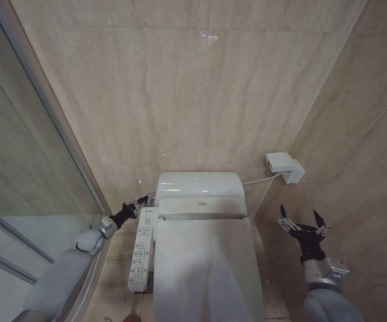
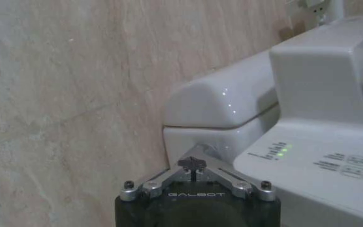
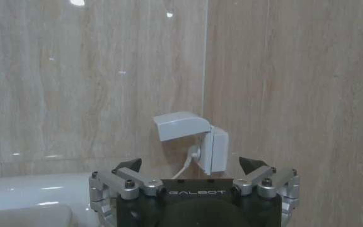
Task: Open the toilet lid, clean the toilet bowl with a toilet brush, close the toilet lid, and flush.
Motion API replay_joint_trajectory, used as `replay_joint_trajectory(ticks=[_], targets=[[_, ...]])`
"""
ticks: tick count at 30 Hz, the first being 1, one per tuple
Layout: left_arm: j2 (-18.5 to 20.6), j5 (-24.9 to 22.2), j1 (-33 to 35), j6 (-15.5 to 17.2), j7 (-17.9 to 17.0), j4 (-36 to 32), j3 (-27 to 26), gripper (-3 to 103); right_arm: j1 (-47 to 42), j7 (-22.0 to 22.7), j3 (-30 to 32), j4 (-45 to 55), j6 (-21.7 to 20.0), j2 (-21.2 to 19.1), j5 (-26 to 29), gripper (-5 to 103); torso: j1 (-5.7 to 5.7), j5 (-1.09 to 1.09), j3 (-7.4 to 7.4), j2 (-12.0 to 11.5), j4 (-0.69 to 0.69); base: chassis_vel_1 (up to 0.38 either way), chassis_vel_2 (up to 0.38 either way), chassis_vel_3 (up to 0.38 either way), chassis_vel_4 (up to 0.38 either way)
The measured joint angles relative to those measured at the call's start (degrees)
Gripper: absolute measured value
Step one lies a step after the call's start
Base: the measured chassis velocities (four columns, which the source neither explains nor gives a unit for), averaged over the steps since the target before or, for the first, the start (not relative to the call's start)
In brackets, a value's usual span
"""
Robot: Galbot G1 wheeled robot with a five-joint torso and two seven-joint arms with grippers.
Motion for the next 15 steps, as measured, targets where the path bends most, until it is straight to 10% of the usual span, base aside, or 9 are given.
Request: replay_joint_trajectory(ticks=[15], targets=[[-1.1, 1.1, 2.5, 0.1, 1.3, 1.0, -0.8, 0, 0.0, 0.0, 0.0, 0.0, 0.0, 0.0, 0.0, 100, 0.0, -0.04, 0.02, 0.0, -0.04, 0.0, 0.0, 0.0, 0.0]])
